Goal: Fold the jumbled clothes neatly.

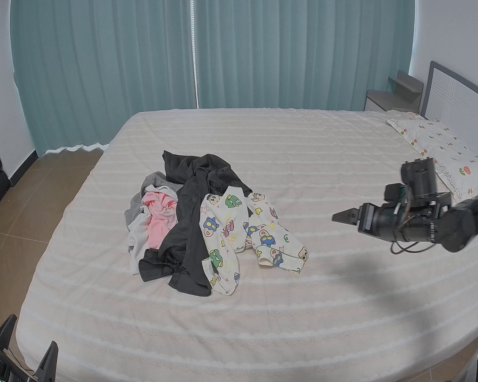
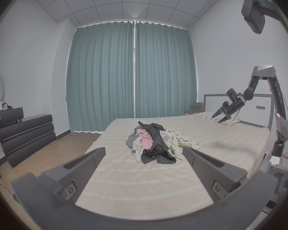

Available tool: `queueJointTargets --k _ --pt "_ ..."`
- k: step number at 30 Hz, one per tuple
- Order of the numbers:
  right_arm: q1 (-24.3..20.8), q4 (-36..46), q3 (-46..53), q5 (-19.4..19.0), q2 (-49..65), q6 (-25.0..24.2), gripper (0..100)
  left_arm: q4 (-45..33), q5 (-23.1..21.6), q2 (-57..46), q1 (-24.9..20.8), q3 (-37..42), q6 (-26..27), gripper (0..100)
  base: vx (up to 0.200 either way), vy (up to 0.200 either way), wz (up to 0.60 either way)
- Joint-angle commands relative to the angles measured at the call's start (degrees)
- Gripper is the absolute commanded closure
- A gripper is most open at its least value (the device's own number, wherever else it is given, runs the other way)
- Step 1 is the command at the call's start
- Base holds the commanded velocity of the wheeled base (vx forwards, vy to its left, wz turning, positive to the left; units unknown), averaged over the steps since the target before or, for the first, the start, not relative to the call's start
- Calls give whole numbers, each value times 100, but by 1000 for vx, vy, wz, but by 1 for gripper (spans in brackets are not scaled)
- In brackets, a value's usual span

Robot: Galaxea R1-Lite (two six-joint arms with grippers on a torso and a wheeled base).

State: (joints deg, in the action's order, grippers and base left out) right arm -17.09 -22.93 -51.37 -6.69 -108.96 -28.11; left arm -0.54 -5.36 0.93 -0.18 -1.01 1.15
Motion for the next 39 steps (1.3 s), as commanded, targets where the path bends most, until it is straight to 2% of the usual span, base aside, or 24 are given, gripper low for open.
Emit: queueJointTargets --k 1,6,9,20,29,35,36,39 --pt "-216 -98 -2035 1 -2666 -687 0 1 0 -93 1 101 0 0 0 0 0" --pt "-260 69 -2518 177 -3123 -669 0 1 0 -93 1 101 0 0 0 0 0" --pt "-321 245 -2870 379 -3448 -476 0 1 9 -93 1 101 -27 0 0 0 0" --pt "-497 368 -3353 537 -3958 -388 0 1 9 -93 1 101 -27 0 0 0 0" --pt "-787 289 -3476 608 -4133 -423 0 1 9 -93 9 101 -27 0 0 0 0" --pt "-1095 316 -3898 660 -4432 -450 0 1 9 -93 1 101 -27 0 0 0 0" --pt "-1130 316 -3933 687 -4450 -450 100 1 9 -93 1 101 -27 0 0 0 0" --pt "-1200 298 -3968 792 -4459 -450 100 1 9 -93 1 101 -27 0 0 0 0"
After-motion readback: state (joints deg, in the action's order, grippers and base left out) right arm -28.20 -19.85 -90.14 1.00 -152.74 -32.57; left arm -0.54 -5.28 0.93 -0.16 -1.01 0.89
